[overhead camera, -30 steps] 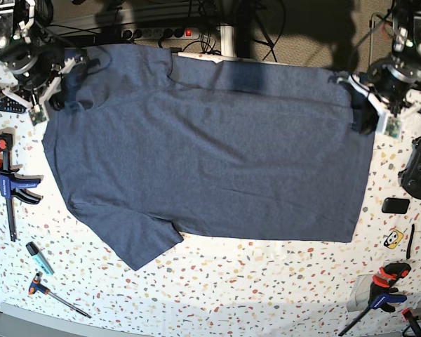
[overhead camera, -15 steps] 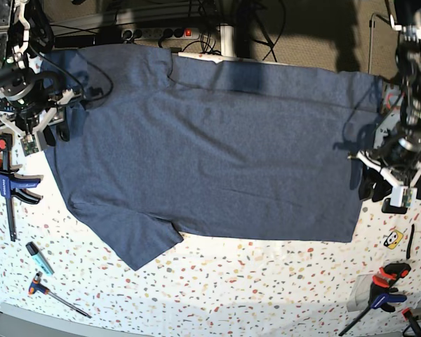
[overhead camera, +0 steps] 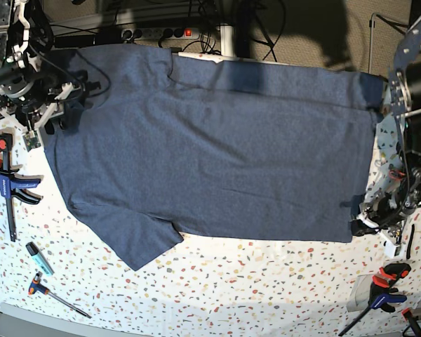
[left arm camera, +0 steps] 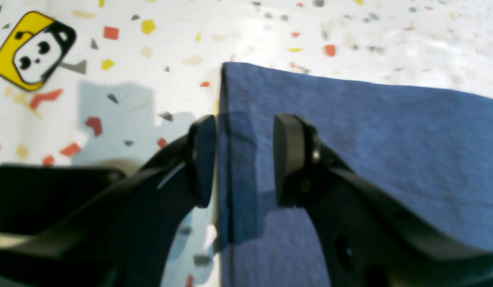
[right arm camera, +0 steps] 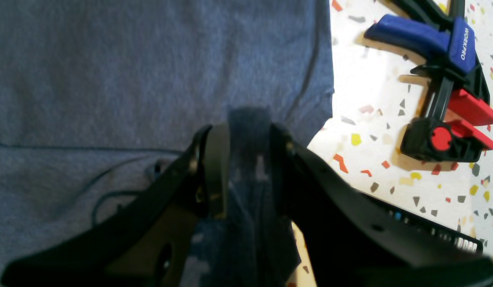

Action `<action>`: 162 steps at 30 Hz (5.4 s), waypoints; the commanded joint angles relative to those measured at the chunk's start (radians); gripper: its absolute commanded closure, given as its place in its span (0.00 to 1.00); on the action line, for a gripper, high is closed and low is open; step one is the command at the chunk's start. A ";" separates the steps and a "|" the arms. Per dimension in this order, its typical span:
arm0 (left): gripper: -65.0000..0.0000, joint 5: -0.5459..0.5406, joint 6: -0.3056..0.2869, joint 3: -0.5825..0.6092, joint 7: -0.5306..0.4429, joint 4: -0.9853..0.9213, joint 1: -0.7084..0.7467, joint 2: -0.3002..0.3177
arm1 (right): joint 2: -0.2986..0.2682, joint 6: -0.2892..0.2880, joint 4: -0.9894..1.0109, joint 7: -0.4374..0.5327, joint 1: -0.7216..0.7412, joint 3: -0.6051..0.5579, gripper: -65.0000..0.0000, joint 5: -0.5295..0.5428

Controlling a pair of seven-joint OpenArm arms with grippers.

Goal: Fold the T-shirt properly
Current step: 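Move the left gripper to the hem corner and grasp it, then move the right gripper to the other hem corner and grasp it, then lift the hem with both grippers and fold it onto the collar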

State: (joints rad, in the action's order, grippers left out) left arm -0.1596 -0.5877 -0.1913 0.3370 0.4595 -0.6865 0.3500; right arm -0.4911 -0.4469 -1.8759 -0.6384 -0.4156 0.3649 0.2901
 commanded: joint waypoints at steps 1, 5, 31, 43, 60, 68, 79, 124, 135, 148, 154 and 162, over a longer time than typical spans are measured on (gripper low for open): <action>0.64 0.015 -0.012 -0.002 -0.041 -0.029 -0.054 0.011 | -0.016 0.001 -0.017 0.016 0.005 0.008 0.73 0.002; 0.64 0.136 -0.008 -0.002 -0.136 -0.170 -0.113 -0.008 | -0.016 0.001 -0.018 0.016 0.005 0.008 0.73 0.003; 0.64 0.265 0.111 -0.003 -0.264 -0.237 -0.107 -0.024 | -0.016 0.001 -0.018 -0.088 0.005 0.008 0.73 0.003; 0.65 0.200 -0.027 -0.003 -0.166 -0.237 -0.076 -0.055 | -0.016 0.001 -0.018 -0.088 0.005 0.008 0.73 0.006; 0.94 0.200 -0.026 -0.003 -0.134 -0.237 -0.078 -0.066 | -0.016 0.001 -0.018 -0.027 0.005 0.008 0.73 0.006; 1.00 0.206 -0.027 -0.003 -0.198 -0.237 -0.077 -0.064 | -0.016 0.001 -0.018 0.208 0.005 0.008 0.73 0.006; 1.00 0.212 -0.027 -0.003 -0.195 -0.237 -0.075 -0.070 | -0.016 -0.002 0.149 0.151 0.249 -0.042 0.73 0.008; 1.00 0.212 -0.023 -0.003 -0.241 -0.237 -0.045 -0.072 | 0.045 -0.036 1.434 0.246 1.196 -0.399 0.46 -0.188; 1.00 0.212 -0.023 -0.003 -0.240 -0.237 -0.044 -0.072 | 0.061 -0.032 1.480 0.253 1.193 -0.399 0.46 -0.288; 1.00 0.211 -0.023 -0.003 -0.269 -0.237 -0.044 -0.072 | 0.062 -0.003 1.480 0.326 1.194 -0.399 1.00 -0.288; 1.00 0.055 -0.024 -0.003 -0.300 -0.237 -0.043 -0.072 | 0.062 0.009 1.474 0.333 1.209 -0.399 1.00 -0.287; 1.00 0.018 -0.050 -0.003 -0.148 -0.126 -0.040 -0.070 | 0.062 -0.182 1.360 0.318 1.203 -0.399 1.00 -0.271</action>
State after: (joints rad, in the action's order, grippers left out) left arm -0.1272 -0.6266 -0.1947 0.2188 0.3183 -0.6933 0.2691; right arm -0.4164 -0.6174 -0.4988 -0.3386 0.7521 -0.0349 0.0059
